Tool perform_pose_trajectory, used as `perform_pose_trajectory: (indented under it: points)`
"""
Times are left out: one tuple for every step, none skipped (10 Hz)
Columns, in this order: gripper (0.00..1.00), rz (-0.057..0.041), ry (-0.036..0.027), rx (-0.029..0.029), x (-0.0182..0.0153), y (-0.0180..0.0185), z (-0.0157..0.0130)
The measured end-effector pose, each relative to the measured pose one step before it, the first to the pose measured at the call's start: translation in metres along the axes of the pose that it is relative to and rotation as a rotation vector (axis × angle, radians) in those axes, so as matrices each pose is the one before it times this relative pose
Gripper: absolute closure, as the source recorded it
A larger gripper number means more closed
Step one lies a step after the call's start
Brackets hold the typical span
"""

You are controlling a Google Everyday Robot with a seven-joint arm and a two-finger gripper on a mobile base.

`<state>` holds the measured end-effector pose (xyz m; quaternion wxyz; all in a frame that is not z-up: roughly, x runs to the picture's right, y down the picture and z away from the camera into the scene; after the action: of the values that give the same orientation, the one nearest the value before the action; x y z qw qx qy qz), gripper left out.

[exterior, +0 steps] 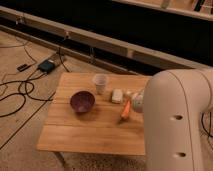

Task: Push the eraser across the table

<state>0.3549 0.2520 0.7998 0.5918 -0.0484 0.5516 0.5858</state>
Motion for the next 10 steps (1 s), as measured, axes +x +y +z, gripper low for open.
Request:
perform_pose_trajectory:
  points:
    - [0.35, 0.01216, 0.00633, 0.00893, -0.00117, -0.00623, 0.00320]
    - [0.35, 0.01253, 0.00845, 0.00846, -0.00092, -0.00587, 0.00407]
    - [0.35, 0.01157, 0.01162, 0.01263, 0.00068, -0.00700, 0.00443]
    - [0.35, 0.00837, 0.01021, 0.01100, 0.00074, -0.00530, 0.00418]
    - [0.35, 0.01188, 0.01208, 0.01303, 0.00088, -0.00752, 0.00555]
    - [0.35, 0.01224, 0.01279, 0.01441, 0.00091, -0.00794, 0.00648]
    - [0.35, 0.01250, 0.01031, 0.01216, 0.00018, -0.00756, 0.00581]
    - [0.35, 0.02006, 0.01139, 0.01348, -0.00030, -0.00865, 0.00699]
    - [0.35, 0.01963, 0.00832, 0.00944, -0.00082, -0.00691, 0.00593]
    - [0.35, 0.01746, 0.00407, 0.00428, -0.00146, -0.00533, 0.00395]
